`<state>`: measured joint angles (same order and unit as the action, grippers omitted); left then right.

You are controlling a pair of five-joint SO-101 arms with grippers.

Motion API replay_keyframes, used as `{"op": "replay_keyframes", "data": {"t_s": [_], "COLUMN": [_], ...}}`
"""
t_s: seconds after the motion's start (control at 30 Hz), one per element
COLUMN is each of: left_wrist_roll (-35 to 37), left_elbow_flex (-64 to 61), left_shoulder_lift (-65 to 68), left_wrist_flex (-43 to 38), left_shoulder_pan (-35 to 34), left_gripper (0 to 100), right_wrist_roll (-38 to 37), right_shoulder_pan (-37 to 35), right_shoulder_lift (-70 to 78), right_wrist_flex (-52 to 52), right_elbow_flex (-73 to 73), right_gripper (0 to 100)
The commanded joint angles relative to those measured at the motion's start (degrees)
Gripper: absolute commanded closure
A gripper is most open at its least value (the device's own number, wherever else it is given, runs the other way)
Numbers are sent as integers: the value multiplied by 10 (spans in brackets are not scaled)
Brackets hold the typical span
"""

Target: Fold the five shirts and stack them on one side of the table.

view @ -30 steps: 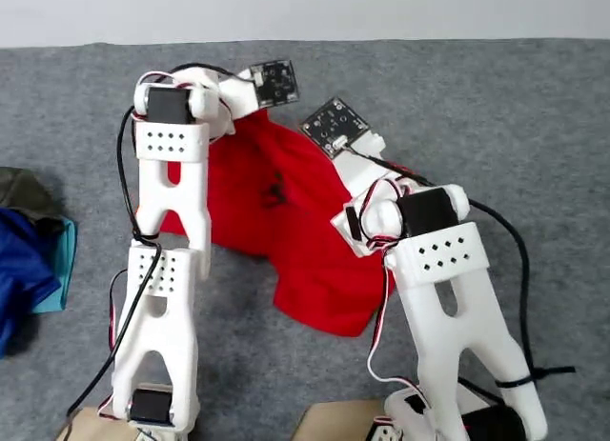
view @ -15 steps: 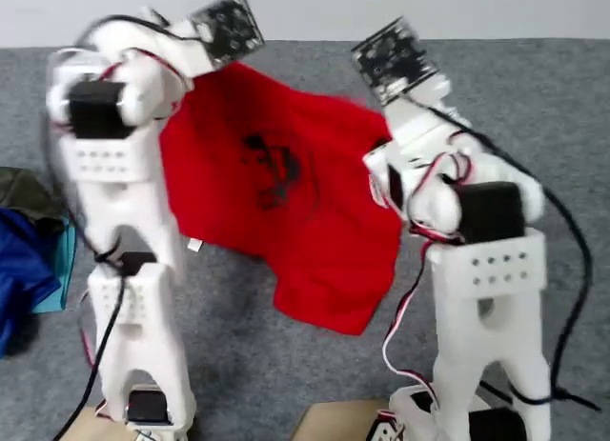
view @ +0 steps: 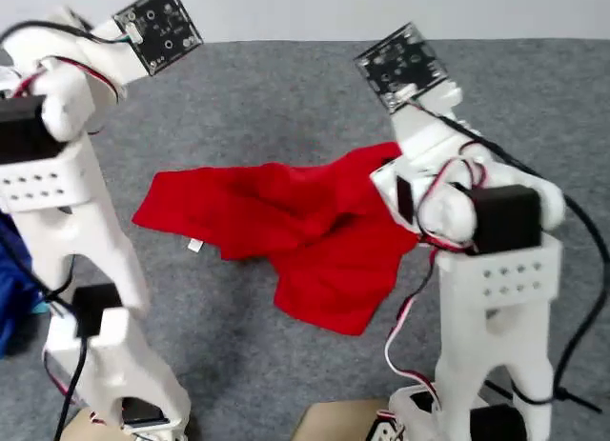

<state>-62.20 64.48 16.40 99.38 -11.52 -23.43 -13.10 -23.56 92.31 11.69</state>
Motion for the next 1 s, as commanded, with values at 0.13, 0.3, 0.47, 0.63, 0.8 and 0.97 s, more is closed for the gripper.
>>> {"op": "replay_keyframes", "data": {"t_s": [0.13,0.3,0.47,0.63,0.8,0.97], "left_wrist_roll": [24,87,122,136,167,188], "left_elbow_flex": [-419,-558,-566,-563,-519,-453], "left_shoulder_lift": [-99,-59,28,102,159,206], "left_wrist_flex": [11,-16,-40,-55,-79,-76], "left_shoulder_pan": [53,105,140,176,180,179], "left_gripper": [953,849,816,816,816,818], "right_wrist_roll": [6,6,6,7,7,6], "right_shoulder_pan": [-12,-13,-9,-8,-7,-7], "right_shoulder_lift": [36,53,69,71,71,71], "right_wrist_flex": [-43,-72,-71,-71,-71,-71], "right_elbow_flex": [-76,-95,-95,-95,-96,-96], "right_gripper": [989,989,989,989,989,989]}}
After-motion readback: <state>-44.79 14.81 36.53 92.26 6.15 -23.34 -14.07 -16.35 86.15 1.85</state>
